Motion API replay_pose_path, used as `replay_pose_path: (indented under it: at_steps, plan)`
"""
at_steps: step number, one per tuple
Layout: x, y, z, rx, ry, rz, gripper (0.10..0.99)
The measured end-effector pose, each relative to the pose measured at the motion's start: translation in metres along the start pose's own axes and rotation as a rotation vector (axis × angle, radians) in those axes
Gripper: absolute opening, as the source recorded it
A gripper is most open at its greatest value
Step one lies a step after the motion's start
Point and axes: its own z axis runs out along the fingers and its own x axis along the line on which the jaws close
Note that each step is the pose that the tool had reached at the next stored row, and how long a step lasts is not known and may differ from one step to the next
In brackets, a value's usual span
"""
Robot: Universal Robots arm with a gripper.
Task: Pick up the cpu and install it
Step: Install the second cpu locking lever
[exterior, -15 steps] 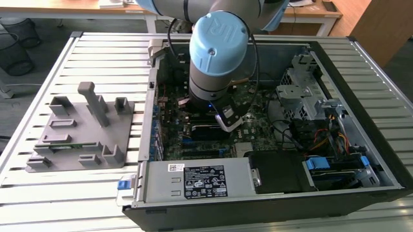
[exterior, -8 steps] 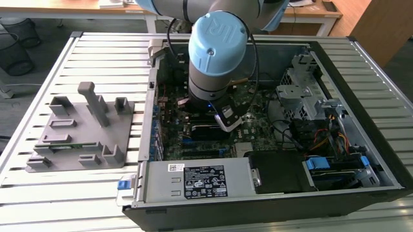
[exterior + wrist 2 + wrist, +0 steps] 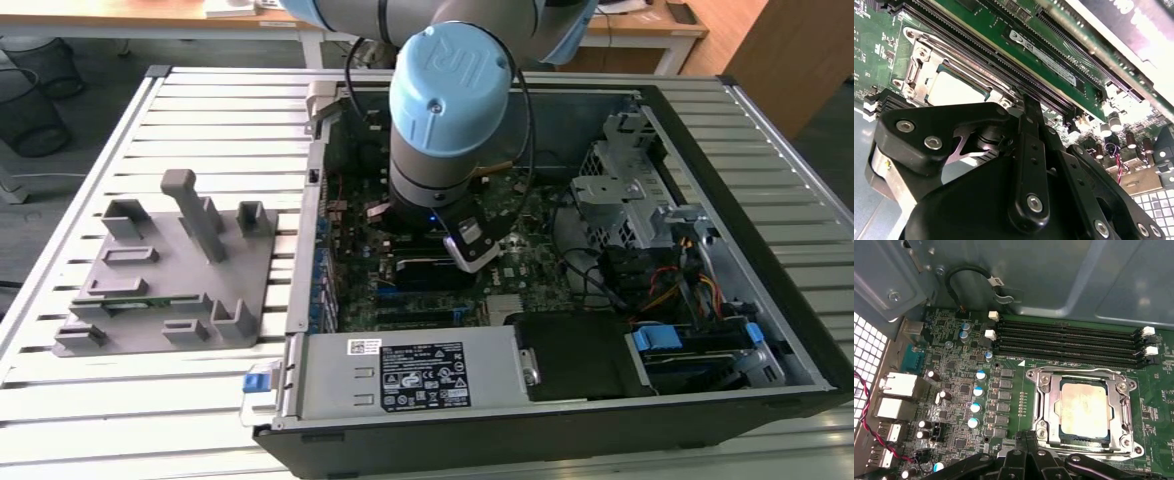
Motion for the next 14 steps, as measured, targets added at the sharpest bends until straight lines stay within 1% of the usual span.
replay_pose_path:
  at_steps: [9,14]
  plan:
    - [0.0004,0.0003,0.0019,0.0,0.0,0.0,0.106]
    - [0.001,0.002,-0.0021,-0.002,-0.0004,0.0,0.106]
